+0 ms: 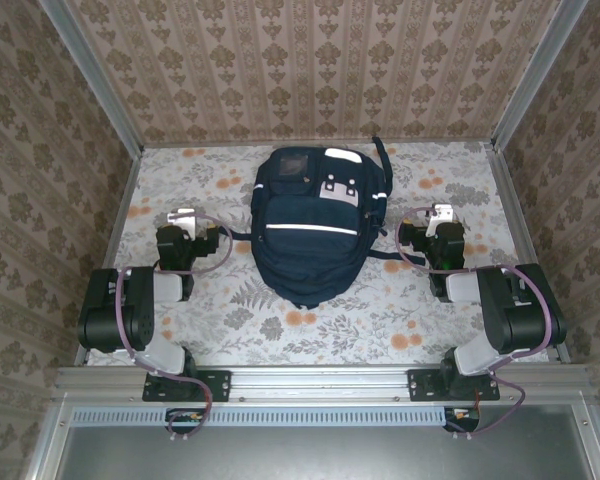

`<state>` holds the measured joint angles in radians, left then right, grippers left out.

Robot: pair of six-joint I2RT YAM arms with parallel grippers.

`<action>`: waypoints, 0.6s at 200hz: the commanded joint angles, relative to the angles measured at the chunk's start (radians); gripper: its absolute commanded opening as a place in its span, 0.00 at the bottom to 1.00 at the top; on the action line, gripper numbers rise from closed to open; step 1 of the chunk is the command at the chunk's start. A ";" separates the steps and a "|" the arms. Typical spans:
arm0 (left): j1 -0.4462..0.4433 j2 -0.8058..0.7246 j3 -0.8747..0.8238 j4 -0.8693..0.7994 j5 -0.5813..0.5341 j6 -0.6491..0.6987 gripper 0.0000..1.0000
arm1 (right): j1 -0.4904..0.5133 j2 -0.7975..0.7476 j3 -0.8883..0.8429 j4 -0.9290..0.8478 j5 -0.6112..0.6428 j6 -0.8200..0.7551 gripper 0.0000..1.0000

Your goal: Pack the student bag

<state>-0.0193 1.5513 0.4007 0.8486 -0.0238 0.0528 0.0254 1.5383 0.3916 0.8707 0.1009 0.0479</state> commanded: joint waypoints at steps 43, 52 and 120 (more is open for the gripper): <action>-0.005 -0.016 0.006 0.004 -0.007 0.001 1.00 | 0.004 -0.008 0.009 -0.003 0.023 -0.011 1.00; -0.005 -0.016 0.006 0.004 -0.008 0.001 1.00 | 0.005 -0.010 0.009 -0.002 0.023 -0.011 1.00; -0.004 -0.015 0.006 0.004 -0.004 0.000 1.00 | 0.004 -0.009 0.009 -0.002 0.023 -0.011 1.00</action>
<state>-0.0193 1.5513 0.4007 0.8486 -0.0238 0.0528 0.0254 1.5383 0.3916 0.8707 0.1009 0.0479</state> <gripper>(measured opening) 0.999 0.997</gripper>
